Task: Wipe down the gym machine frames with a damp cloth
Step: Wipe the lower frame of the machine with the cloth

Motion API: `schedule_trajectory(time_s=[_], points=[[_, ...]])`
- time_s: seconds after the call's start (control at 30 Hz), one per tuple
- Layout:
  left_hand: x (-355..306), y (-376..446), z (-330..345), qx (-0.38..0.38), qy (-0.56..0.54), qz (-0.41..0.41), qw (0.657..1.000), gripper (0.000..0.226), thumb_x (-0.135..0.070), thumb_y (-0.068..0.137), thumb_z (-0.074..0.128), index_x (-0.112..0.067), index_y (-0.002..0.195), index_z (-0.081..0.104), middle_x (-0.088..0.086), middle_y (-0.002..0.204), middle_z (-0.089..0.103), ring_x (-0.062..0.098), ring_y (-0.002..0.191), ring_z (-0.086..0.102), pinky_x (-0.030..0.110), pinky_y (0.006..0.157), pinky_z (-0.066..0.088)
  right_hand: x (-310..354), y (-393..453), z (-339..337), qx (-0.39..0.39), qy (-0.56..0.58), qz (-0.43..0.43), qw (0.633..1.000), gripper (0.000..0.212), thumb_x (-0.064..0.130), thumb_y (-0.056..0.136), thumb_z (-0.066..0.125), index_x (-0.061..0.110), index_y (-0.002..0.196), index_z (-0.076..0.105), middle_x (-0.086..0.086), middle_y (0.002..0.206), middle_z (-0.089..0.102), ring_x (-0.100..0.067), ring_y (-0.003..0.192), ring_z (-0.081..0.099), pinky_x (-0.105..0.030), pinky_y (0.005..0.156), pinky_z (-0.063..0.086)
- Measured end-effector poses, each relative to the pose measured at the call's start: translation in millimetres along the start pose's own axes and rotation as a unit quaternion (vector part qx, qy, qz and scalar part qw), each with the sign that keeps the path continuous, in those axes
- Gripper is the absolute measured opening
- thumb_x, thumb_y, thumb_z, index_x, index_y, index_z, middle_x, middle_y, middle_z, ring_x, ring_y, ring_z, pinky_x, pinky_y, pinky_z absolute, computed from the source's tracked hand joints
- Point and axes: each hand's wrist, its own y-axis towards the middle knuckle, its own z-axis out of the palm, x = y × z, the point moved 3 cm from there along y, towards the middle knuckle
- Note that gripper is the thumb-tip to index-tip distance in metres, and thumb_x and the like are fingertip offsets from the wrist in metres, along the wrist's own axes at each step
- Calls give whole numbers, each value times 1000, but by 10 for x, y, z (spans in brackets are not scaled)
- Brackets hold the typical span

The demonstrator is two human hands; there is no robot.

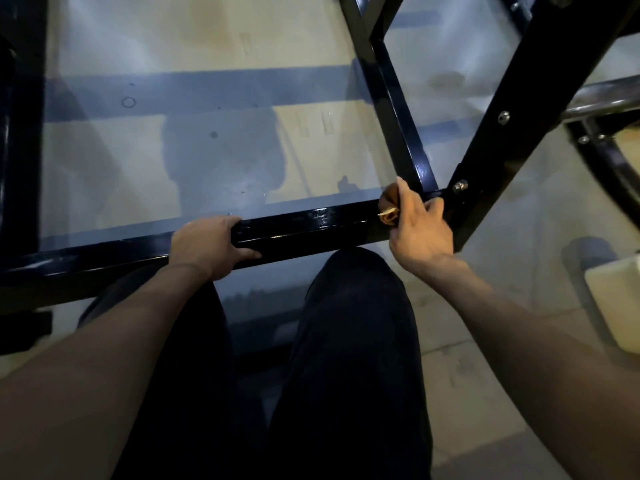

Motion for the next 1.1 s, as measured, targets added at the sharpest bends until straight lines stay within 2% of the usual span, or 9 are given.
schedule_trajectory(time_s=[0.17, 0.37, 0.47, 0.57, 0.67, 0.77, 0.87, 0.97, 1.1], points=[[-5, 7, -5, 2, -16, -3, 1000, 69, -73, 75, 75, -26, 124, 65, 4, 113, 69, 32, 104, 65, 37, 78, 54, -469, 361, -138, -31, -56, 115, 991, 66, 10, 96, 53, 26, 155, 25, -4, 153, 37, -47, 129, 34, -45, 76, 41], [0, 9, -3, 3, -18, -4, 1000, 64, -74, 75, 74, -29, 120, 65, 2, 106, 69, 31, 99, 64, 34, 72, 49, -235, 119, -4, -5, -56, -37, 998, 69, 21, 100, 55, 26, 159, 20, 4, 162, 25, -44, 124, 38, -43, 66, 44], [1, 2, 10, 3, -30, -2, 1000, 63, -72, 75, 76, -29, 120, 66, 3, 106, 69, 32, 100, 64, 35, 72, 49, -536, 333, -96, -14, -125, 34, 991, 78, 8, 94, 60, 24, 158, 18, 5, 164, 17, -49, 131, 36, -46, 63, 48], [2, 8, 24, 1, -38, -4, 999, 63, -72, 74, 77, -31, 120, 66, 3, 106, 69, 33, 101, 64, 36, 73, 50, -466, 459, -151, -17, -131, 113, 985, 79, 4, 89, 68, 18, 153, 25, 1, 158, 24, -49, 136, 33, -48, 72, 54], [7, 13, 28, -3, -39, -2, 999, 61, -71, 73, 77, -32, 119, 67, 2, 103, 69, 32, 99, 65, 34, 70, 48, -94, 298, 23, -10, -93, 45, 995, 60, 1, 93, 54, 21, 146, 34, 4, 155, 31, -47, 130, 37, -45, 66, 51], [17, 29, 36, -8, -36, 1, 999, 61, -71, 74, 77, -32, 118, 67, 2, 99, 68, 33, 96, 65, 34, 68, 46, -165, 269, 24, 9, -100, -43, 994, 62, 2, 94, 53, 28, 146, 34, 8, 158, 33, -42, 126, 38, -42, 63, 48], [23, 31, 51, -9, -34, 4, 999, 61, -72, 74, 77, -31, 118, 66, 3, 102, 69, 33, 98, 65, 34, 69, 46, -588, 516, -188, 2, -119, 57, 991, 63, 1, 90, 60, 28, 141, 37, 0, 148, 43, -42, 128, 39, -46, 69, 49], [32, 36, 49, -9, -31, 4, 999, 60, -73, 74, 76, -32, 117, 66, 0, 99, 66, 31, 97, 64, 34, 67, 45, -427, 486, -95, -15, -139, 126, 982, 68, 2, 93, 60, 20, 151, 29, -3, 155, 36, -46, 134, 37, -41, 67, 45], [36, 47, 68, -16, -19, 9, 1000, 64, -74, 74, 75, -34, 123, 65, 1, 104, 68, 31, 99, 64, 33, 66, 44, -132, 296, 148, -5, -124, 16, 992, 75, -2, 93, 55, 21, 157, 23, 7, 167, 20, -44, 129, 37, -39, 64, 49]])
